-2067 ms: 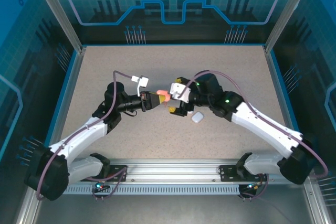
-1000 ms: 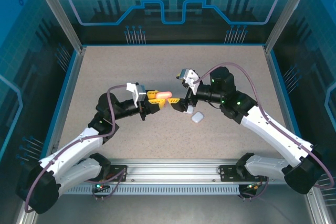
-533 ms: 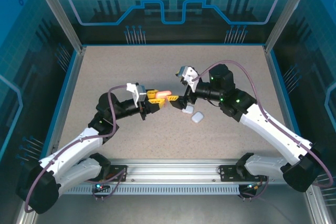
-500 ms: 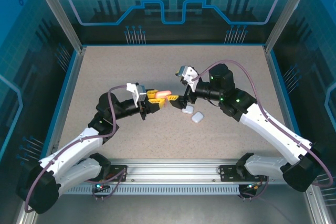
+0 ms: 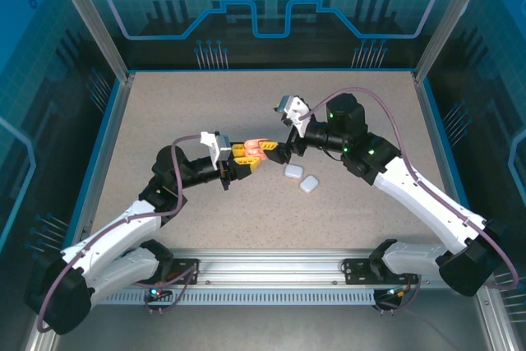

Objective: Insert the wireless bluetooth earbuds into the charging case

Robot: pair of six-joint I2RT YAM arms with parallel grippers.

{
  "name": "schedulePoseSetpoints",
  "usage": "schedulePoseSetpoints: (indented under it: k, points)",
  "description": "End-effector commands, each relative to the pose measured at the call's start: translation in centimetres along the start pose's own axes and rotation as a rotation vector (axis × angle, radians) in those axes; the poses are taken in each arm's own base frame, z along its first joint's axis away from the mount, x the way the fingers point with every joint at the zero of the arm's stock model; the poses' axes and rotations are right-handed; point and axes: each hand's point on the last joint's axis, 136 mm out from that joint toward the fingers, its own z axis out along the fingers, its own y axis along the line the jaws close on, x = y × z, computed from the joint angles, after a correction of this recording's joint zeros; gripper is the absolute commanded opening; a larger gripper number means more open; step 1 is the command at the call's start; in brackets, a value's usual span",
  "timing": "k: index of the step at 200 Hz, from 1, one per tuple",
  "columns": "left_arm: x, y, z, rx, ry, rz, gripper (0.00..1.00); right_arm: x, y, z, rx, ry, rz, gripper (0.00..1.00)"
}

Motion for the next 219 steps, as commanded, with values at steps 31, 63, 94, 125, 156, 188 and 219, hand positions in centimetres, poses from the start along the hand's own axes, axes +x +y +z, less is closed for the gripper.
schedulePoseSetpoints:
  k: [31,63,94,125,156,188,219]
  points:
    - [0.7,0.4,-0.3,-0.041,0.000,0.037,0.00,-2.9,-0.4,-2.2,0.003,-0.086,0.031,1.00]
    - [1.2,0.7,-1.1,-0.089,-0.007,0.042,0.00,-2.1,-3.0,-3.1,0.138,-0.022,0.202,1.00]
    - [1.5,0.6,-2.2,-0.125,-0.015,0.051,0.00,2.3,-6.1,-2.7,0.275,0.099,0.481,1.00]
    - [1.3,0.1,-3.1,-0.143,-0.015,0.057,0.00,8.9,-7.6,-0.2,0.348,0.254,0.752,1.00]
    - [1.1,-0.4,-4.3,-0.164,-0.011,0.071,0.00,15.2,-7.8,2.8,0.474,0.457,0.858,1.00]
    - [0.2,-1.3,-5.5,-0.179,-0.020,0.089,0.00,19.1,-8.0,5.6,0.611,0.635,0.901,1.00]
    - [-0.8,-1.8,-6.7,-0.204,-0.050,0.093,0.00,21.0,-7.5,9.2,0.618,0.730,0.913,0.94]
